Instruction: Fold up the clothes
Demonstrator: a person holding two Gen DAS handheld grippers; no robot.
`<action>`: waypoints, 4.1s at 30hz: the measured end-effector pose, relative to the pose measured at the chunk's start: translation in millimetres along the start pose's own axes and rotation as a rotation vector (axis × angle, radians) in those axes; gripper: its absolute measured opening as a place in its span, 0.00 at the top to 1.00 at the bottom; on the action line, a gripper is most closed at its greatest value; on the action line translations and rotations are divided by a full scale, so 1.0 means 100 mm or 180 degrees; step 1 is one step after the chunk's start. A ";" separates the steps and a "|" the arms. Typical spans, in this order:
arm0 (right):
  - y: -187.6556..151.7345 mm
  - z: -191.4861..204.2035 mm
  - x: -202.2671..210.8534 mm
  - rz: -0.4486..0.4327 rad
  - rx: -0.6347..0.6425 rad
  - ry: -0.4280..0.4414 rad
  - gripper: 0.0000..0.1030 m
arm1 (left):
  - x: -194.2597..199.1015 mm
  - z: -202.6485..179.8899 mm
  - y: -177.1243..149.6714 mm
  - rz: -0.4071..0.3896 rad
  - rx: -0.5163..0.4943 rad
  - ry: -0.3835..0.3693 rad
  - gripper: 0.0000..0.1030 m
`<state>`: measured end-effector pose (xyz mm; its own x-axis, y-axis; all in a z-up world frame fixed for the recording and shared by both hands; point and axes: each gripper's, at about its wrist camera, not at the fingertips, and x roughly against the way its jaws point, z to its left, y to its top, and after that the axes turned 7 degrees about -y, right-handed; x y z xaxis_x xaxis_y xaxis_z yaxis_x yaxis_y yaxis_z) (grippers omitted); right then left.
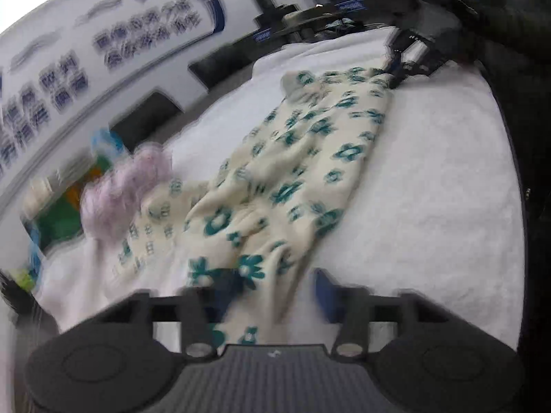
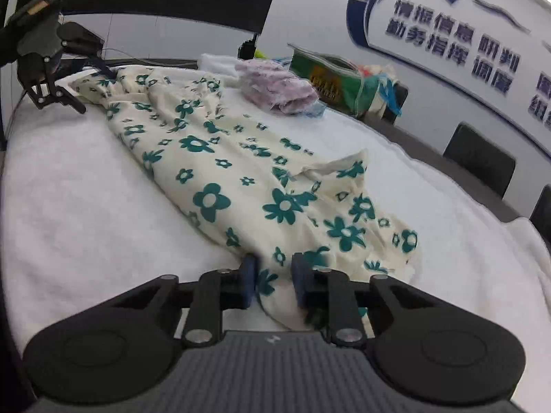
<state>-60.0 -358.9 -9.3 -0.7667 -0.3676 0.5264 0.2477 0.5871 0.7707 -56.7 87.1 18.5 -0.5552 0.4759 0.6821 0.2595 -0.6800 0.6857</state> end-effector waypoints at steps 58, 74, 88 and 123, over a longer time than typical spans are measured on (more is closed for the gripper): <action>0.36 -0.61 -0.52 0.0265 0.0026 0.0386 0.94 | -0.02 0.64 0.11 0.0154 0.0715 -0.0335 0.94; 0.63 -0.93 -1.13 0.0535 0.0007 0.1185 0.71 | -0.98 1.12 0.80 0.0260 0.0262 -0.1057 0.71; 0.79 -0.67 -0.75 -0.0074 0.0466 -0.0019 0.98 | -0.51 1.00 0.93 -0.0240 0.0233 -0.0349 1.00; 0.80 -0.32 -0.96 0.0365 0.0537 0.0250 0.86 | -0.74 0.97 0.60 -0.0212 0.0562 -0.0307 0.99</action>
<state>52.4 -300.0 13.7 -0.6891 -0.3426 0.6386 0.2229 0.7382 0.6366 76.2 65.0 33.7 -0.4997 0.5735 0.6492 0.3639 -0.5411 0.7581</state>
